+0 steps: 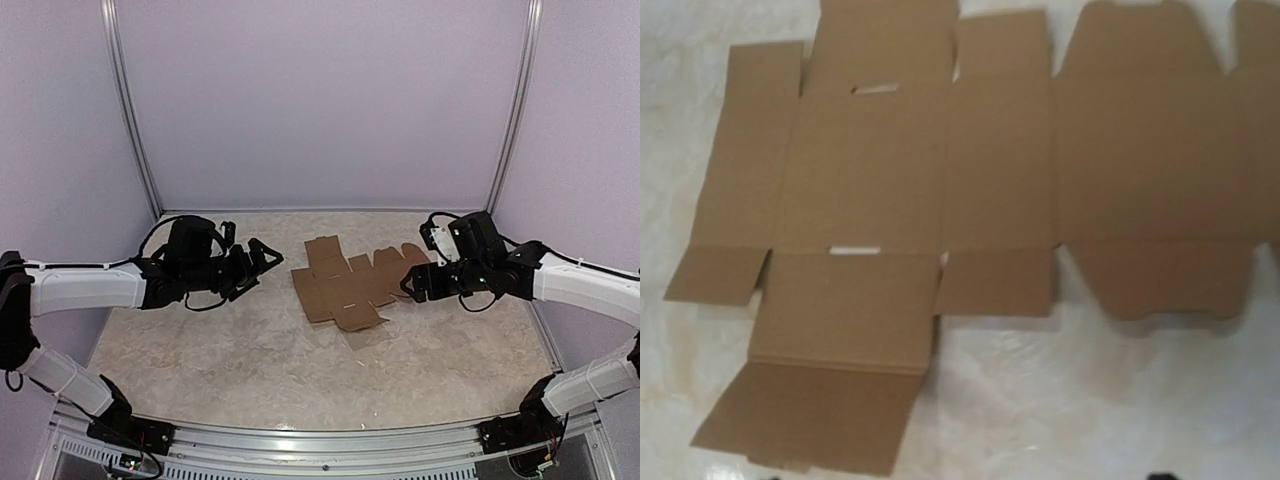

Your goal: Fold the paper box

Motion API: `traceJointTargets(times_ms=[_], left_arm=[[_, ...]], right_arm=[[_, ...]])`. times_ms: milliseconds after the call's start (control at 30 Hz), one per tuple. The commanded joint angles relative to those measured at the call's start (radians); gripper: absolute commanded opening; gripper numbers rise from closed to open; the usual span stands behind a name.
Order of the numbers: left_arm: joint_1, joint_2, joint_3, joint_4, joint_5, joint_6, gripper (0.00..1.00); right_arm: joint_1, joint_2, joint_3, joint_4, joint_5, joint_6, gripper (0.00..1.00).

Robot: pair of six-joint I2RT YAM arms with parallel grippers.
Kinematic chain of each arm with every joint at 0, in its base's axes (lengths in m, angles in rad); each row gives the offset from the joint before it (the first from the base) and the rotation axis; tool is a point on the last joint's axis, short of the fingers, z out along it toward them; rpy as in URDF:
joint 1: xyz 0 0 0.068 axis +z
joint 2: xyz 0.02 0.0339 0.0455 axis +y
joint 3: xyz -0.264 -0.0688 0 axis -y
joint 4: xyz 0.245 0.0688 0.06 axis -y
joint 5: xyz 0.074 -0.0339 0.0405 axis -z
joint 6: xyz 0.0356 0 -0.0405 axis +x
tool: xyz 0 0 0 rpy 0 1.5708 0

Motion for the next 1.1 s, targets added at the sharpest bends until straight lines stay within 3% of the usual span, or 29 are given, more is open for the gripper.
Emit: traceJointTargets(times_ms=[0,367,833,1067], left_arm=[[-0.008,-0.009,-0.034,0.013,0.013,-0.013,0.99],[-0.005,-0.113,-0.081,-0.082,-0.06,0.04,0.99],[0.018,-0.238,-0.116,-0.159,-0.101,0.085,0.99],[0.026,-0.3,-0.141,-0.196,-0.116,0.091,0.99]], right_arm=[[0.024,0.071,0.018,0.075,-0.054,0.082,0.75],[0.032,0.247,0.019,0.142,-0.06,0.165,0.44],[0.168,0.406,0.032,0.24,-0.049,0.24,0.35],[0.264,0.516,0.126,0.271,-0.066,0.263,0.33]])
